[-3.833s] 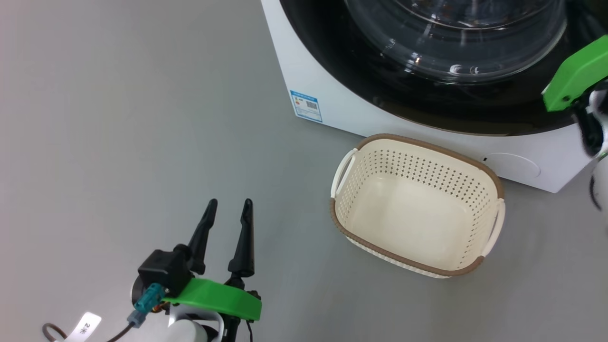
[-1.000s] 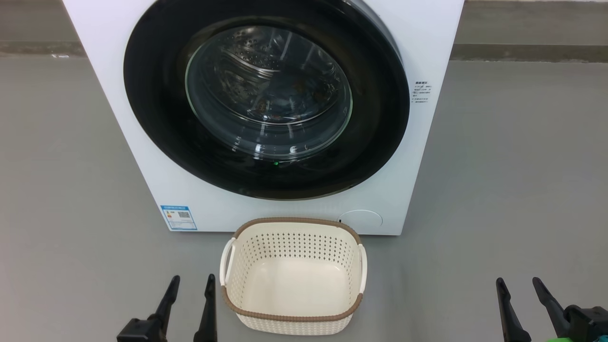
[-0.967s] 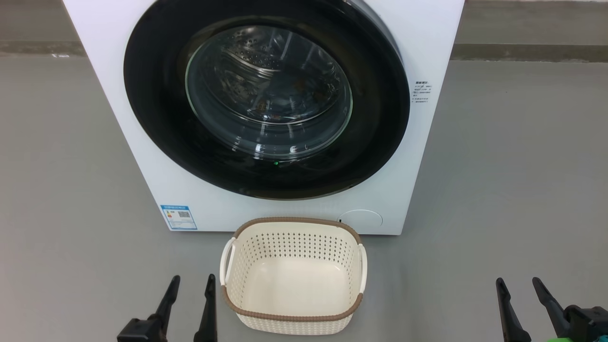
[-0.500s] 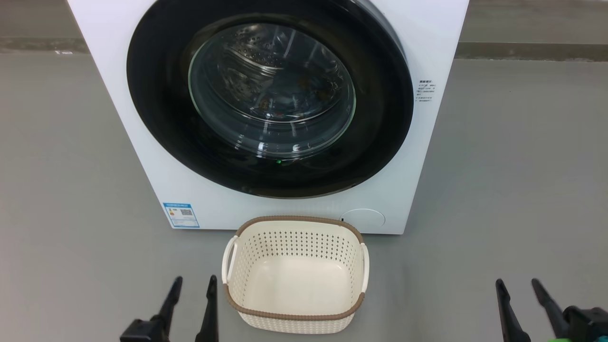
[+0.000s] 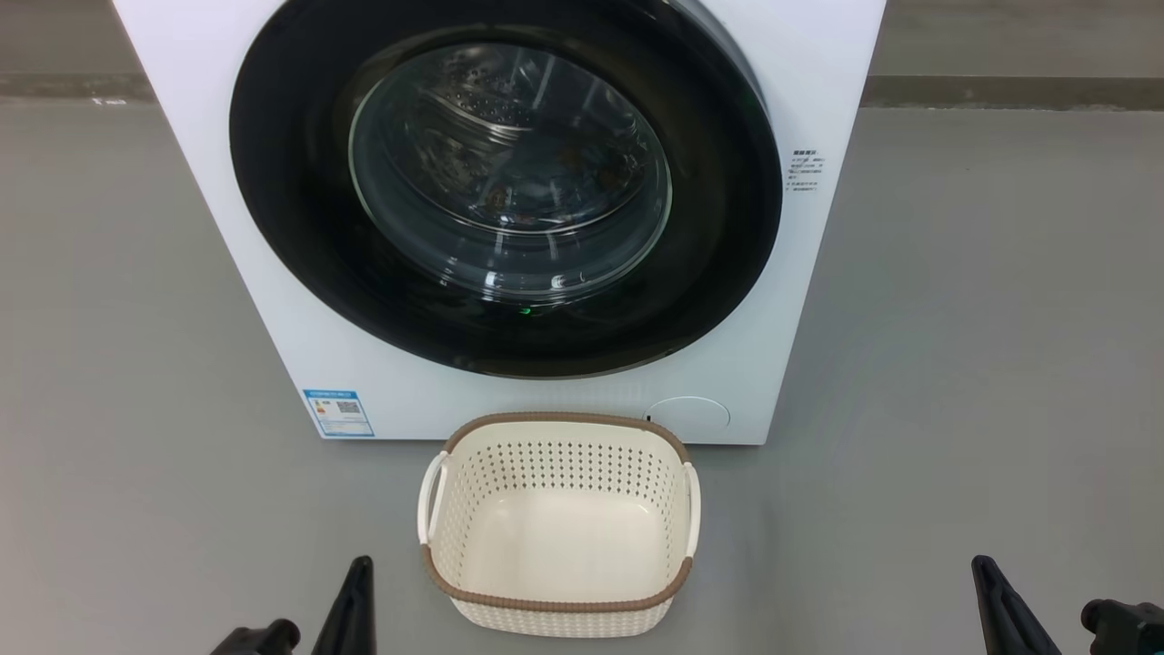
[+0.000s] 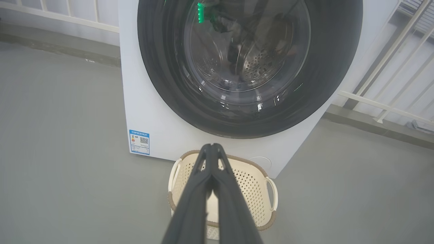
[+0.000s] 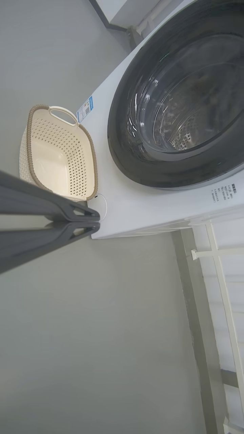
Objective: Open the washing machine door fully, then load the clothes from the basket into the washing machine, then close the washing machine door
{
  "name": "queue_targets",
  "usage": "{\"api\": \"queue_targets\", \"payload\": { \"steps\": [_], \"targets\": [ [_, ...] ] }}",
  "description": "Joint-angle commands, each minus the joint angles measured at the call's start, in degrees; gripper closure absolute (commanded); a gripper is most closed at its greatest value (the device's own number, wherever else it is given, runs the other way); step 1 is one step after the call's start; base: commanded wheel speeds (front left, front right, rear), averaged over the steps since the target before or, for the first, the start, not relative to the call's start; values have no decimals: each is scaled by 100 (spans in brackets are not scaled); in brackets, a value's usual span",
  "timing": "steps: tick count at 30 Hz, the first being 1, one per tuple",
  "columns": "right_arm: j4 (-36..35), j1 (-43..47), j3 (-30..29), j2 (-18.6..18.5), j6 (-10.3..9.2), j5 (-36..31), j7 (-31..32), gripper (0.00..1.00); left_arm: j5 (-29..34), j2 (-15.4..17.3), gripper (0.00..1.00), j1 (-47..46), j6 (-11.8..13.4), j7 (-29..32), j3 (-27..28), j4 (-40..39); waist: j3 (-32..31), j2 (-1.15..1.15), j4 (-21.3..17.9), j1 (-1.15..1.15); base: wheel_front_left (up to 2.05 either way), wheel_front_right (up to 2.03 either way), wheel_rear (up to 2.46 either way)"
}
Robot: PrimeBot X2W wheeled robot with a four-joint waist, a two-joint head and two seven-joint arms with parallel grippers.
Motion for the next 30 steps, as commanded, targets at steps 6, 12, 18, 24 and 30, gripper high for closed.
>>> {"api": "queue_targets", "payload": {
  "steps": [6, 12, 18, 24, 30],
  "targets": [
    [-77, -266, 8, -61, 0, 468, 29, 100, -421, -4, 100, -179, -75, 106, 189, -163, 18, 0, -40, -2, 0, 0, 0],
    [-24, -352, 17, -67, 0, 863, 64, 100, -764, -19, 100, -199, -118, 205, 296, -184, 34, 0, -80, -2, 0, 0, 0],
    [30, -440, 24, -72, 0, 1255, 102, 100, -1105, -35, 100, -219, -162, 303, 403, -204, 50, 0, -119, -2, 0, 0, 0],
    [84, -528, 30, -77, 0, 1647, 140, 100, -1446, -51, 100, -240, -205, 403, 510, -224, 65, 0, -158, -2, 0, 0, 0],
    [140, -617, 36, -83, 0, 2041, 178, 100, -1789, -67, 100, -260, -249, 502, 619, -244, 81, 0, -197, -2, 0, 0, 0]
  ]
}}
